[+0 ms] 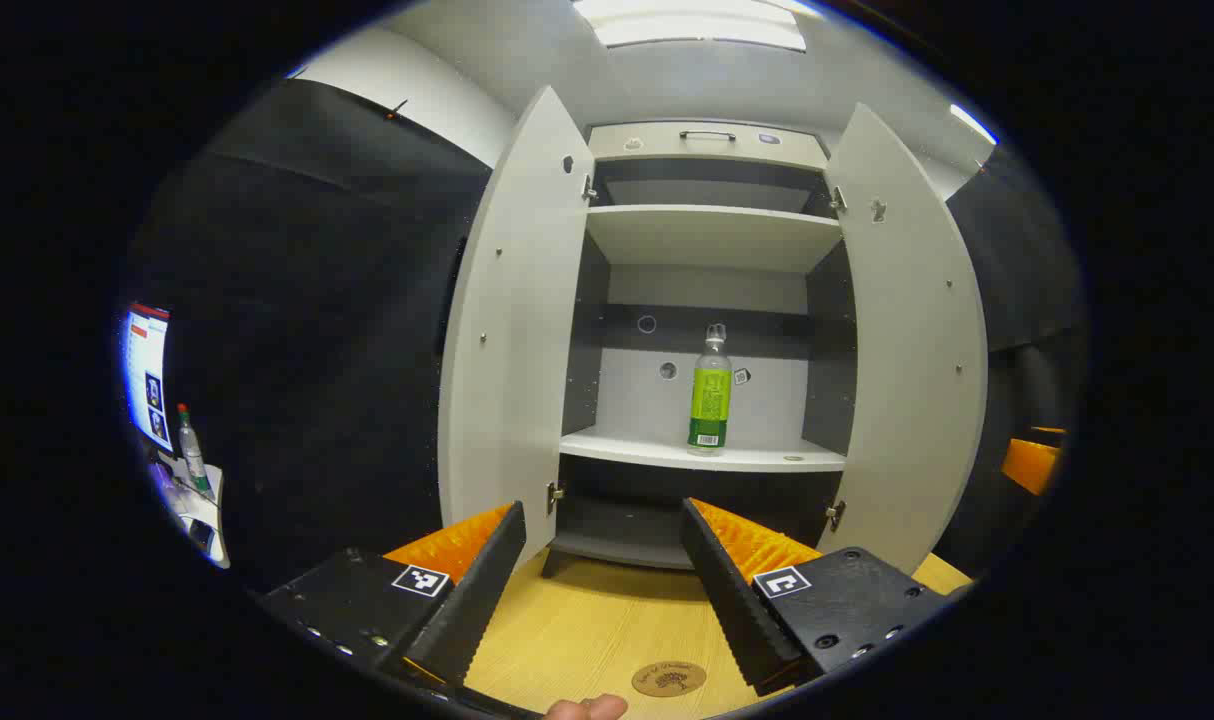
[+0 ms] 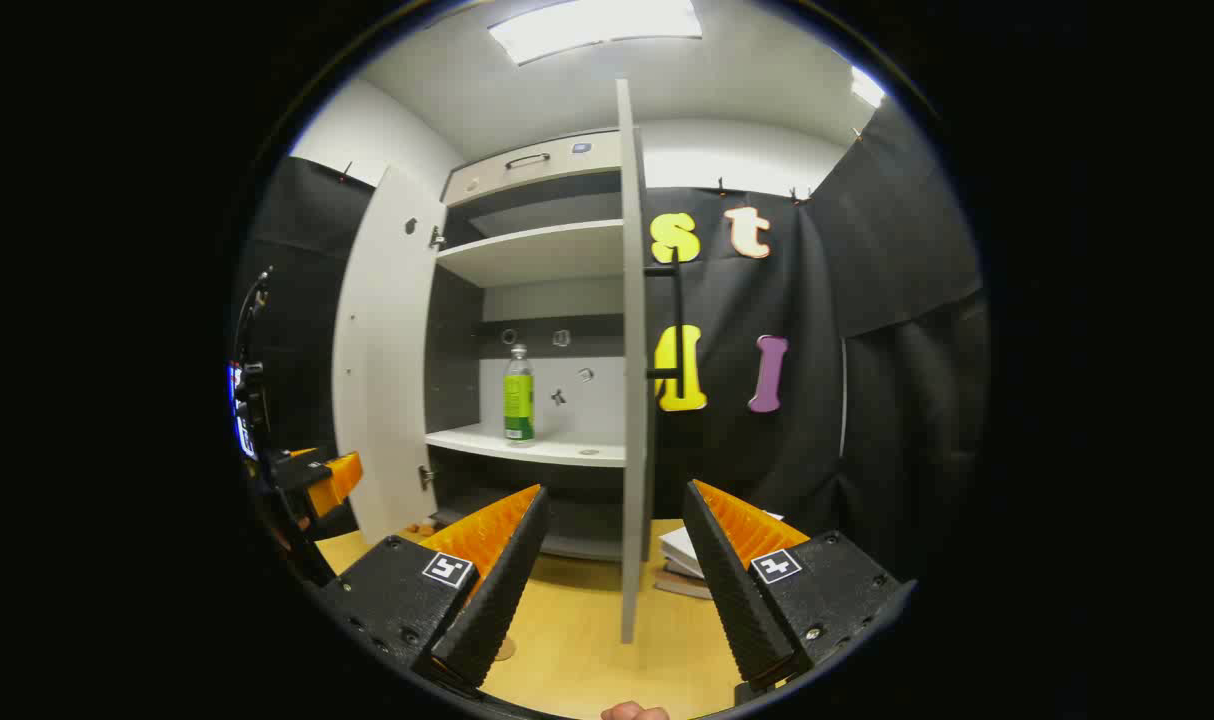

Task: Grasp the bottle in the cabinet with the left hand and place it on the coaster, then close the right door with the right hand and the left door with the left hand.

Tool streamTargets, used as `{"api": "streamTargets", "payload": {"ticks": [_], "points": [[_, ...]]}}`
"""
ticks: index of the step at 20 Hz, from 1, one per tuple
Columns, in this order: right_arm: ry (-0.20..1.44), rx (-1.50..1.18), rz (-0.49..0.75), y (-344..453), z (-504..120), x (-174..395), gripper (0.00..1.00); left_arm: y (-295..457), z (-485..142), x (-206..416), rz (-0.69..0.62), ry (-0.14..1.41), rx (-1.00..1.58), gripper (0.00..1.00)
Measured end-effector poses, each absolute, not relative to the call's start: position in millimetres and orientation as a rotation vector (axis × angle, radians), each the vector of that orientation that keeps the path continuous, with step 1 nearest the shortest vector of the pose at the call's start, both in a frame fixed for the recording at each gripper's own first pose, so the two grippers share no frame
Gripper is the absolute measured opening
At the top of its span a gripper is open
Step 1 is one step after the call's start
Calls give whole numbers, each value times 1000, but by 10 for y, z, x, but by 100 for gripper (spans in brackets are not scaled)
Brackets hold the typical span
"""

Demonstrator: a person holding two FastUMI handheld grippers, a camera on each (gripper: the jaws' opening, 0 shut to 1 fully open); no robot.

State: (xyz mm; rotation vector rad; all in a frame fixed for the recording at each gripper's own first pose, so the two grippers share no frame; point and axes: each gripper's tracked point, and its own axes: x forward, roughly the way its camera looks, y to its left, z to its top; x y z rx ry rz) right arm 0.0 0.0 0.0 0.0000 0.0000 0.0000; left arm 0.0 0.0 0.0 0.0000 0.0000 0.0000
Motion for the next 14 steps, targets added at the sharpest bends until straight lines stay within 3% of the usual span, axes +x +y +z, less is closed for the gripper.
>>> {"api": "streamTargets", "payload": {"ticks": [14], "points": [[-10,49,-86,-34,2,-2,83,-369,16,89,-181,-46,36,94]]}}
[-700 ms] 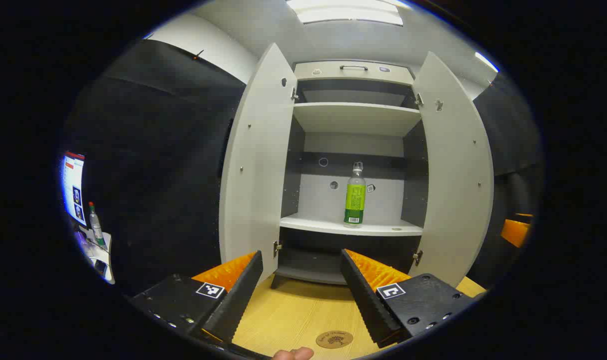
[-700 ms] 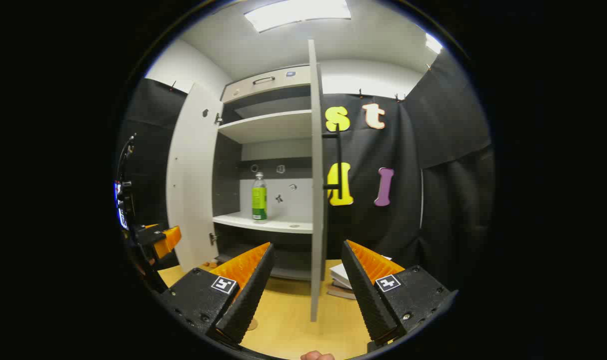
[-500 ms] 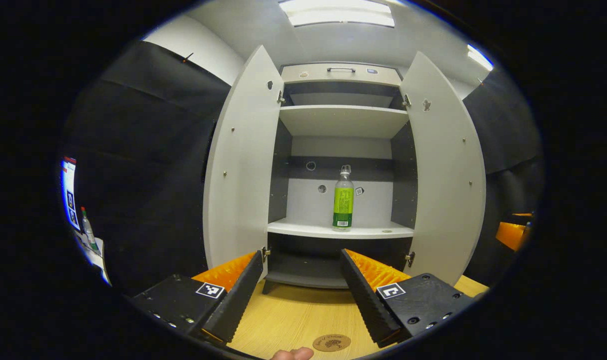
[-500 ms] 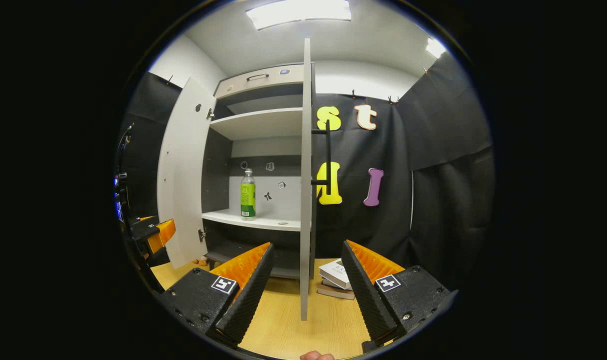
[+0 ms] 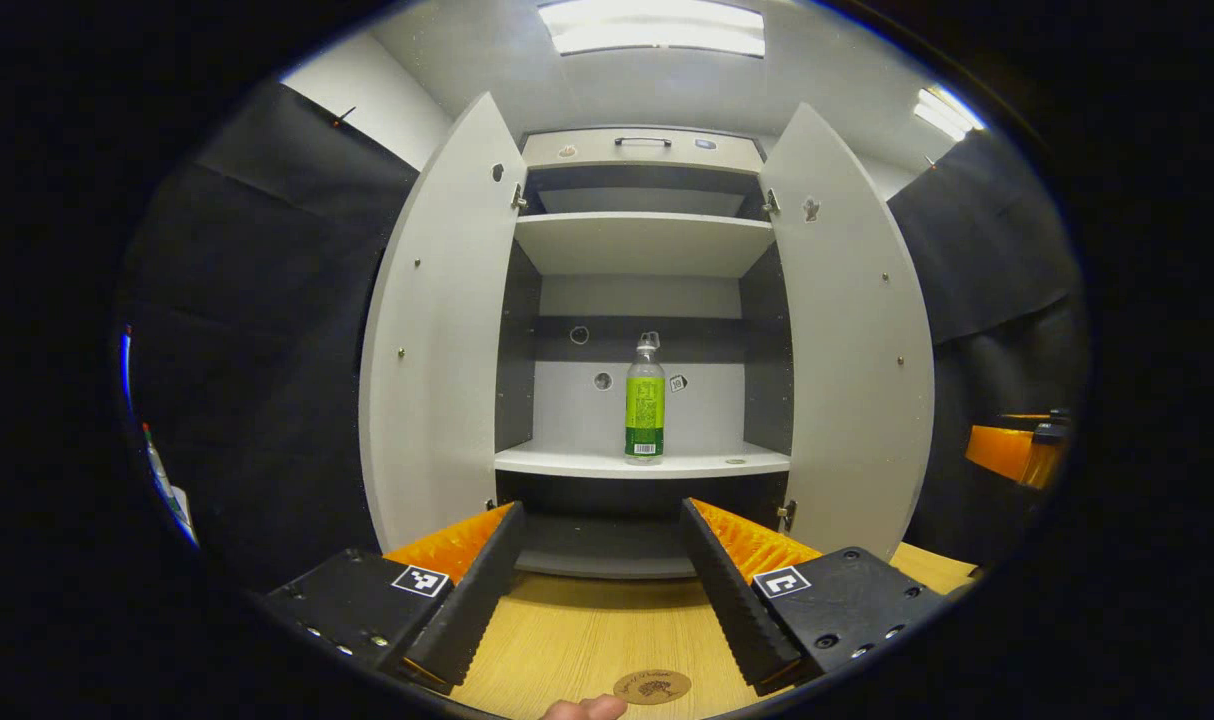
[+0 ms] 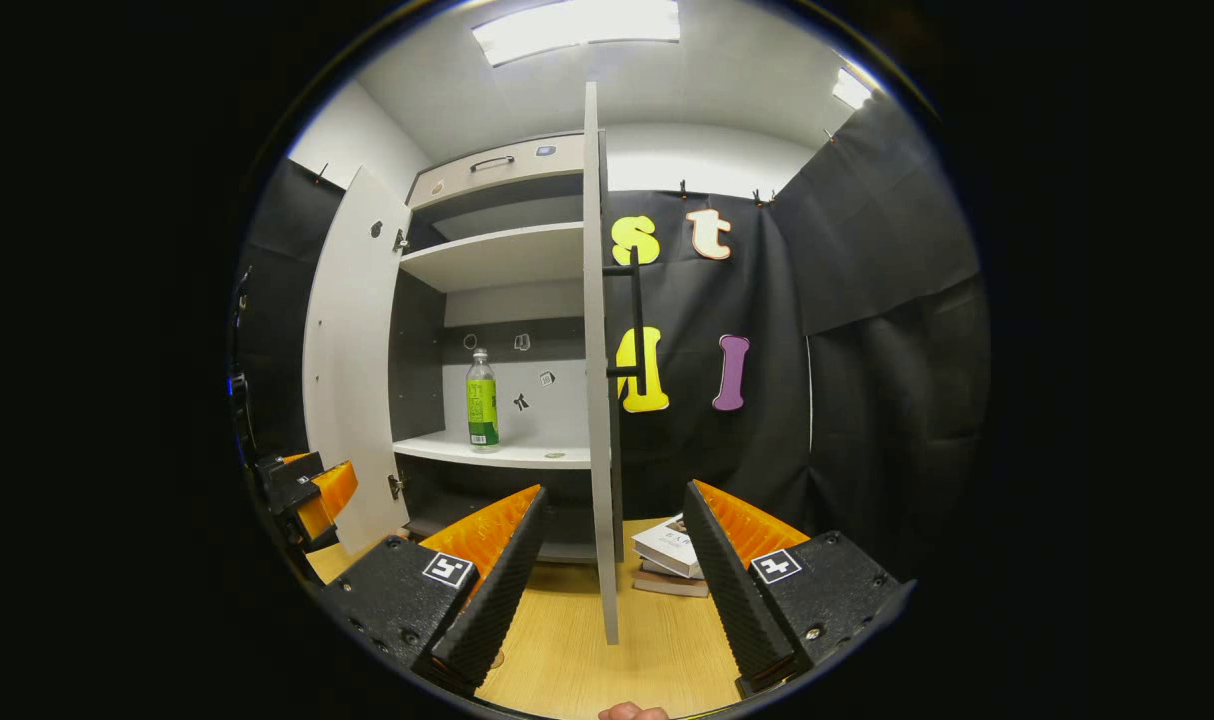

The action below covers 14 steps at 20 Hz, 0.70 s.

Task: Grasp the bottle in the cabinet with the left hand and place it on the coaster, then close the right door with the right hand and the left door with the left hand.

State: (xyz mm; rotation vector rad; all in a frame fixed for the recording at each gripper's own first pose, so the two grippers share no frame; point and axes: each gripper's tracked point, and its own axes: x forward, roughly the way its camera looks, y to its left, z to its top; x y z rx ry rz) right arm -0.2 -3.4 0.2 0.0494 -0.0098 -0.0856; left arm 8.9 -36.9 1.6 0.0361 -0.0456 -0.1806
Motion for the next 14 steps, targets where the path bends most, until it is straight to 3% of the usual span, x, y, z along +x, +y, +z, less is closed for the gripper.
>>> {"api": "streamTargets", "payload": {"ticks": [14], "points": [[-13,48,-65,-15,16,-2,83,-595,289,370,-256,-91,14,95]]}}
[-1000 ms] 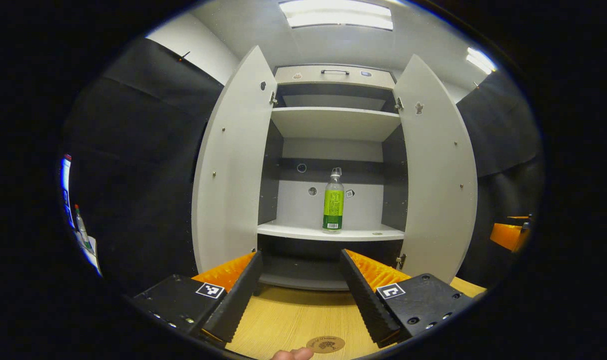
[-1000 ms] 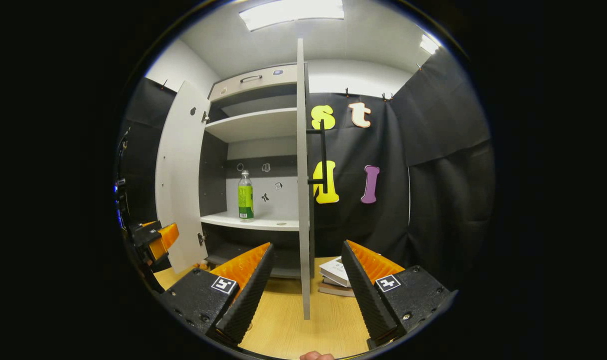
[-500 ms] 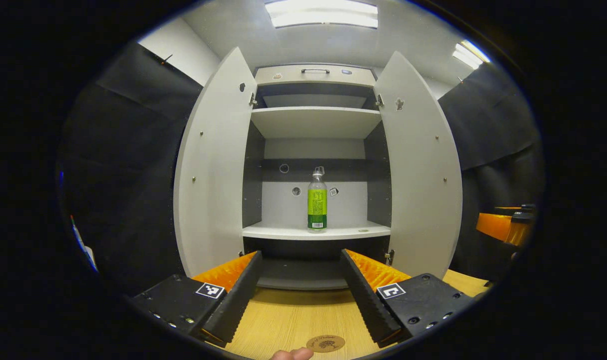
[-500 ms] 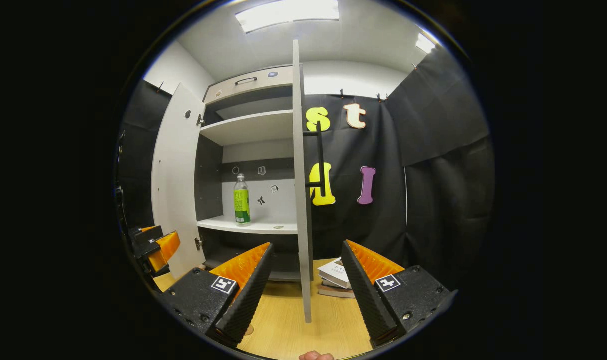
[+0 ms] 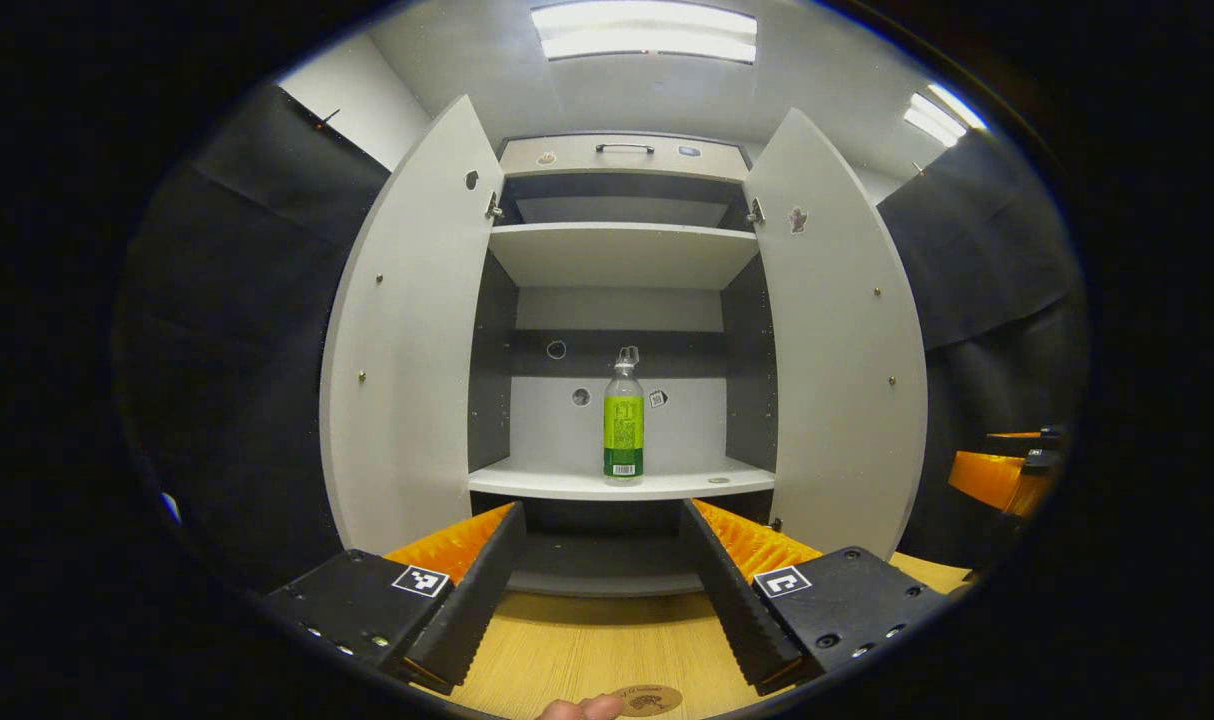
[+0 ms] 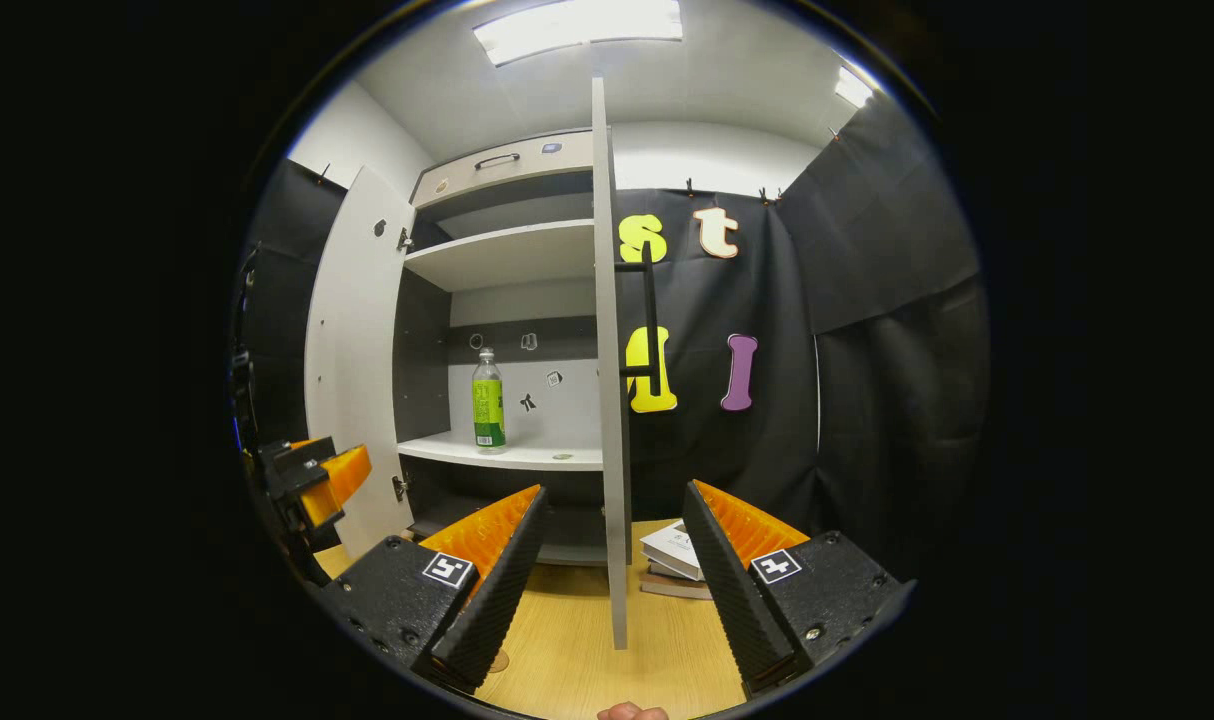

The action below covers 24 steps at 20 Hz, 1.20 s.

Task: Grasp the bottle in the cabinet with the left hand and place it on the coaster, then close the right door with the right hand and the left door with the left hand.

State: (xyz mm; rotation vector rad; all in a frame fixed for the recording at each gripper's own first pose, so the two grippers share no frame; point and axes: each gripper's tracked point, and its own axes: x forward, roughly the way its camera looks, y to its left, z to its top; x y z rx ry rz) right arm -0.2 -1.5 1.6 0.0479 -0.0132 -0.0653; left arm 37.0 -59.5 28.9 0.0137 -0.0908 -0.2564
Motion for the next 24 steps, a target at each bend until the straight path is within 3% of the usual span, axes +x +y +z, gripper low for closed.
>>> {"api": "streamTargets", "payload": {"ticks": [2,3,4,6,7,24], "points": [[-11,57,-75,-28,0,14,83,-704,395,501,-293,-108,8,95],[-8,63,-80,-41,-17,21,83,-777,438,581,-318,-113,16,90],[-5,67,-85,-45,-13,25,83,-884,447,663,-355,-106,23,95],[-2,69,-97,-59,-16,30,83,-1065,450,842,-410,-92,27,90],[-2,69,-106,-63,-18,34,83,-1123,475,950,-419,-98,28,94],[5,4,-253,-442,36,75,83,-1372,565,3150,-398,-86,1,94]]}}
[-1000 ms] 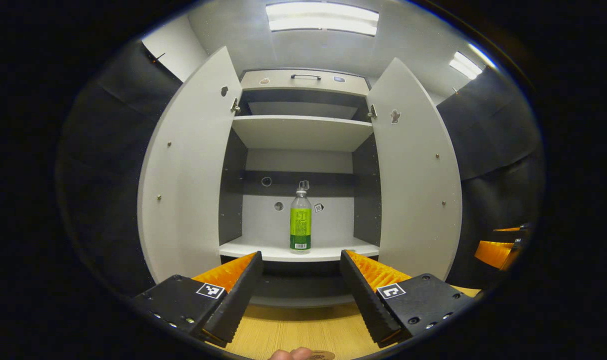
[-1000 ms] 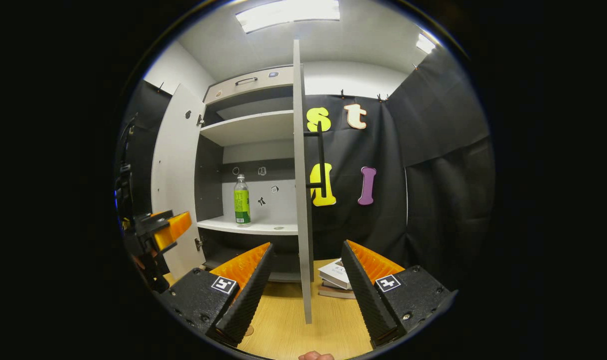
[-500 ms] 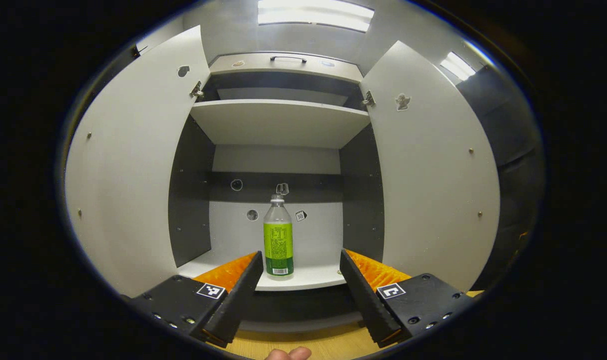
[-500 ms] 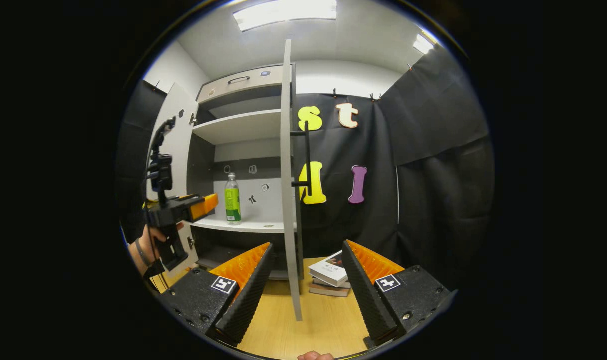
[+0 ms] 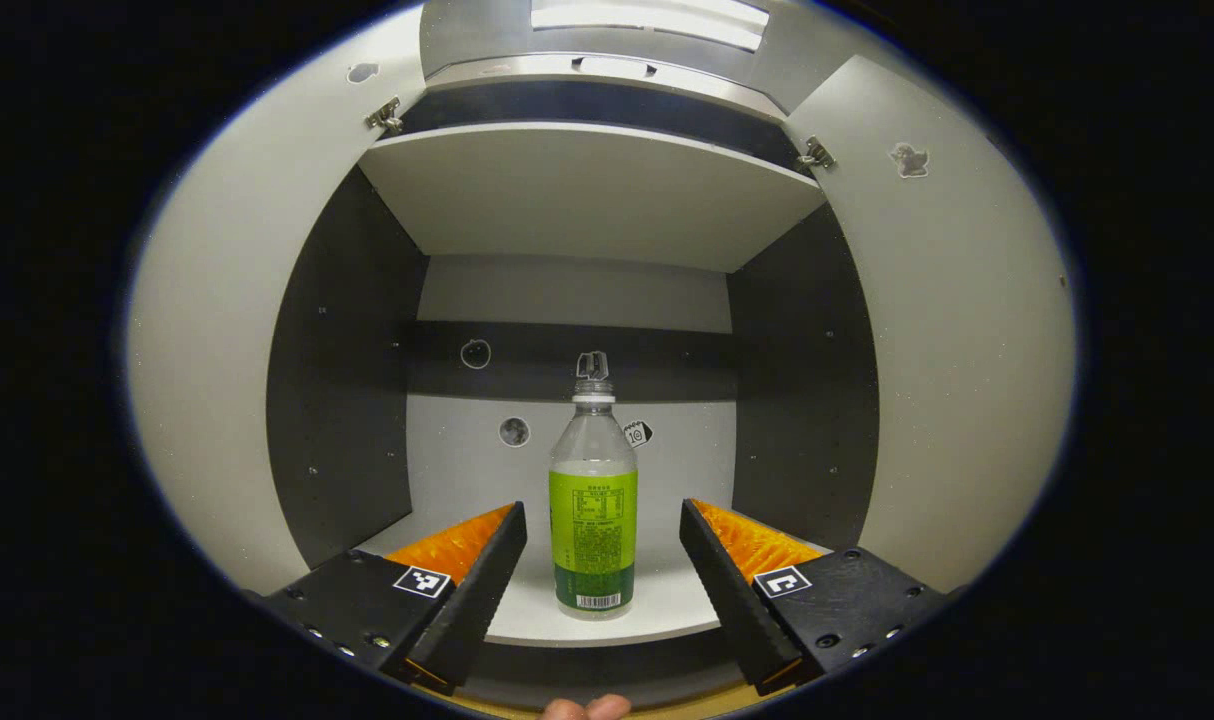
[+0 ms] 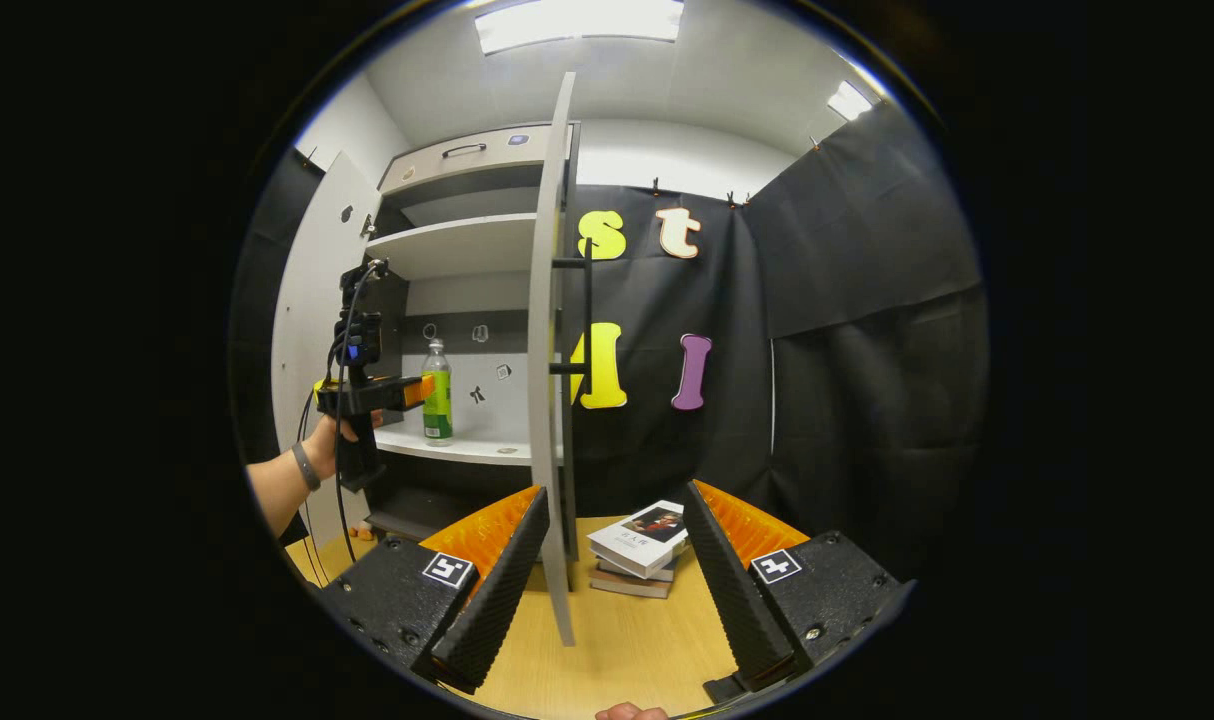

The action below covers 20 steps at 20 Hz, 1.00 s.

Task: Grasp the bottle in the cabinet with the left hand and place it on the coaster, then close the right door with the right hand and the left door with the left hand.

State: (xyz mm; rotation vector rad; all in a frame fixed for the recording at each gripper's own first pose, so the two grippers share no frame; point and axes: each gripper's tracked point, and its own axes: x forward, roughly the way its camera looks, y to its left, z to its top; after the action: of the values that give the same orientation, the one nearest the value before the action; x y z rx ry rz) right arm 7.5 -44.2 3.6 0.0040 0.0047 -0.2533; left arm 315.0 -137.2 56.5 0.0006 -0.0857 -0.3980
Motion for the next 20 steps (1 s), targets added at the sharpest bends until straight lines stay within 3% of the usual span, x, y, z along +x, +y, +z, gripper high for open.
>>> {"api": "streamTargets", "payload": {"ticks": [14,16,20], "points": [[21,-14,-320,-645,-13,147,83,-1520,419,3918,-367,-22,-7,95],[25,-9,-318,-642,-39,152,83,-1497,429,3896,-348,-8,-14,80],[32,-6,-305,-615,-39,126,83,-1443,458,3829,-346,6,-45,72]]}}
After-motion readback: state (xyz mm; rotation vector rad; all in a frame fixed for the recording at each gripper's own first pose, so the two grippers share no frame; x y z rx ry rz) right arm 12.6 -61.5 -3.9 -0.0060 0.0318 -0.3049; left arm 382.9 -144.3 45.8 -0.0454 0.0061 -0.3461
